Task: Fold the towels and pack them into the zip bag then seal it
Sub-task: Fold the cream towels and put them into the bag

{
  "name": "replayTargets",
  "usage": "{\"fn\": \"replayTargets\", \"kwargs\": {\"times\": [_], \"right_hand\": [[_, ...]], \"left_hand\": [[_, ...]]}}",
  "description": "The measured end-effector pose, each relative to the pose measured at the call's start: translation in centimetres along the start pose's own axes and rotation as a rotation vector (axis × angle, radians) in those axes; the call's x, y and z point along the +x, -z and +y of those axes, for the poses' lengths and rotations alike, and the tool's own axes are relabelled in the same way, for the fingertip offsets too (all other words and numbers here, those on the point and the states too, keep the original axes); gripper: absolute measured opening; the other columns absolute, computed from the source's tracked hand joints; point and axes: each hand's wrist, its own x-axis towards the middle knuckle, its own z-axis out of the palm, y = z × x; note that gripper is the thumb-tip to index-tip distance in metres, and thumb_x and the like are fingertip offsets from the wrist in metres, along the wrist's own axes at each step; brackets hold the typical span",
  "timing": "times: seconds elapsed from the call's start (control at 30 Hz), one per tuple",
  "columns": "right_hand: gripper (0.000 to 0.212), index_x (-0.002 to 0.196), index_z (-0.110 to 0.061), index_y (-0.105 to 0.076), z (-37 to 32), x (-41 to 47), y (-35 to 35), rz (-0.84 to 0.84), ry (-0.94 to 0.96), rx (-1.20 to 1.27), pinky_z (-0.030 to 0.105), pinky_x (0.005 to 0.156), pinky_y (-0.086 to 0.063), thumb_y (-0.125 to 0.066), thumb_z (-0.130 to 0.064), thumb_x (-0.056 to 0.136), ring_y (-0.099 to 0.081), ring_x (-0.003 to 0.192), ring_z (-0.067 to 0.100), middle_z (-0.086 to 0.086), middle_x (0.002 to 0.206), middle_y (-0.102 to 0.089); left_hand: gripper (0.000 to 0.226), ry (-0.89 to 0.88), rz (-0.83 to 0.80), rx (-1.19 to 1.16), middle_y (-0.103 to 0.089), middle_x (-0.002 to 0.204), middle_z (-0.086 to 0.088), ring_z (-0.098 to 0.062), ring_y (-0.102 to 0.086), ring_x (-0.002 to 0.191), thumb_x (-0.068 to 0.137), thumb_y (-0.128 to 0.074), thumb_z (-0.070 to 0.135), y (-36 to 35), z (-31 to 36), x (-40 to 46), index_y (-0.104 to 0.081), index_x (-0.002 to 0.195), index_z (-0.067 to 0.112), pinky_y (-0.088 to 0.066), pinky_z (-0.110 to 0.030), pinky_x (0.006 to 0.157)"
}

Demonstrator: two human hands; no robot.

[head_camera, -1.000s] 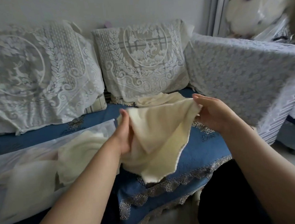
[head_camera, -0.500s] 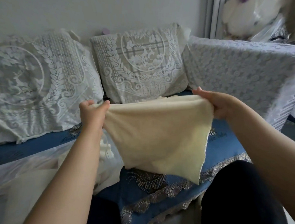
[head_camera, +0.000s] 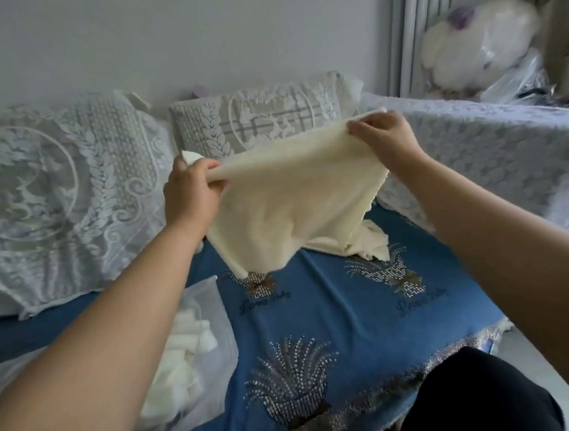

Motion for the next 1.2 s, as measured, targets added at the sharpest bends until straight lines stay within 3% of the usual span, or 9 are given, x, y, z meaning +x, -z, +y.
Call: {"fn": "replayTargets", "kwargs": {"times": [0.17,0.3,0.43,0.53,0.6,0.67,0.9,1.07,1.2], "right_hand": [[0.043,0.106,-0.019,-0.066,6.3,-5.2,-1.8,-0.523,0.061,-0.836,0.029,0.076,-0.046,-0.068,-0.049,0.075,-0.050,0.091,0.021,0.005,0.118,-0.044],[0.037,0.100,-0.012,-0.067,10.9,-11.2,-2.7,-0.973,-0.005,-1.087,0.033,0.079,-0.046,-0.057,-0.045,0.085,-0.051,0.086,0.024,0.005,0.096,-0.044],[0.026,0.098,-0.014,-0.064,11.8,-13.0,-2.5,-1.470,-0.299,-1.005,0.027,0.070,-0.046,-0.063,-0.036,0.086,-0.053,0.078,0.015,-0.001,0.089,-0.056],[0.023,0.101,-0.019,-0.063,12.8,-10.6,-3.5,-1.184,-0.247,-0.976,0.033,0.080,-0.048,-0.057,-0.038,0.090,-0.053,0.077,0.015,0.001,0.092,-0.061],[0.041,0.121,-0.016,-0.056,14.2,-9.2,-4.8,-0.681,-0.167,-0.916,0.039,0.094,-0.043,-0.054,-0.043,0.090,-0.052,0.106,0.026,0.011,0.127,-0.053],[0.067,0.142,-0.023,-0.034,14.5,-9.6,-6.1,-0.403,-0.176,-0.785,0.047,0.104,-0.035,-0.056,-0.052,0.086,-0.032,0.132,0.034,0.010,0.150,-0.027],[0.105,0.152,-0.023,0.006,17.9,-16.2,-13.1,-1.022,-0.095,-0.922,0.051,0.115,-0.022,-0.060,-0.060,0.078,0.000,0.146,0.038,0.009,0.160,0.011],[0.070,0.149,0.000,-0.007,18.5,-16.4,-14.5,-0.792,-0.396,-0.942,0.047,0.113,-0.026,-0.041,-0.022,0.092,-0.015,0.143,0.038,0.022,0.157,-0.006],[0.042,0.130,0.001,-0.048,16.2,-15.5,-14.9,-0.476,-0.644,-0.446,0.038,0.101,-0.038,-0.035,-0.018,0.094,-0.046,0.125,0.036,0.020,0.136,-0.049]], "left_hand": [[0.013,0.068,-0.413,0.268,-0.060,0.101,-0.006,-0.031,-0.059,0.086,0.085,-0.060,0.029,-2.3,-3.4,-4.9,-0.073,0.085,0.030,-0.048,-0.036,0.077],[0.016,0.017,-0.889,0.454,-0.056,0.106,0.000,-0.023,-0.052,0.098,0.076,-0.071,0.045,-3.7,-6.8,-9.2,-0.070,0.074,0.029,-0.049,-0.035,0.083],[0.021,-0.034,-1.496,0.509,-0.059,0.080,0.002,-0.015,-0.049,0.074,0.082,-0.068,0.037,-3.4,-7.1,-11.0,-0.066,0.085,0.017,-0.036,-0.026,0.064],[0.019,-0.019,-1.124,0.497,-0.065,0.100,-0.004,-0.026,-0.057,0.100,0.088,-0.059,0.035,-4.8,-6.2,-10.2,-0.064,0.091,0.017,-0.042,-0.031,0.081],[0.038,0.073,-0.785,0.503,-0.048,0.138,-0.009,-0.030,-0.042,0.129,0.091,-0.055,0.040,-6.2,-5.7,-9.9,-0.054,0.126,0.024,-0.030,-0.049,0.106],[0.068,0.103,-0.759,0.497,-0.020,0.157,-0.008,-0.031,-0.018,0.144,0.090,-0.053,0.049,-7.1,-5.0,-10.3,-0.026,0.147,0.025,-0.013,-0.059,0.113],[0.064,0.139,-0.739,0.649,0.002,0.160,-0.008,-0.036,-0.001,0.146,0.091,-0.048,0.023,-7.1,-6.1,-14.9,-0.018,0.148,0.027,-0.021,-0.056,0.110],[0.076,0.285,-0.633,0.444,-0.019,0.146,-0.011,-0.036,-0.039,0.120,0.084,-0.052,0.011,-4.9,-8.9,-15.9,-0.013,0.148,0.026,-0.041,-0.040,0.083],[0.063,0.487,-0.605,0.323,-0.034,0.139,-0.016,-0.038,-0.054,0.108,0.090,-0.049,0.016,-3.6,-9.9,-15.4,-0.021,0.146,0.014,-0.042,-0.038,0.076]]}}
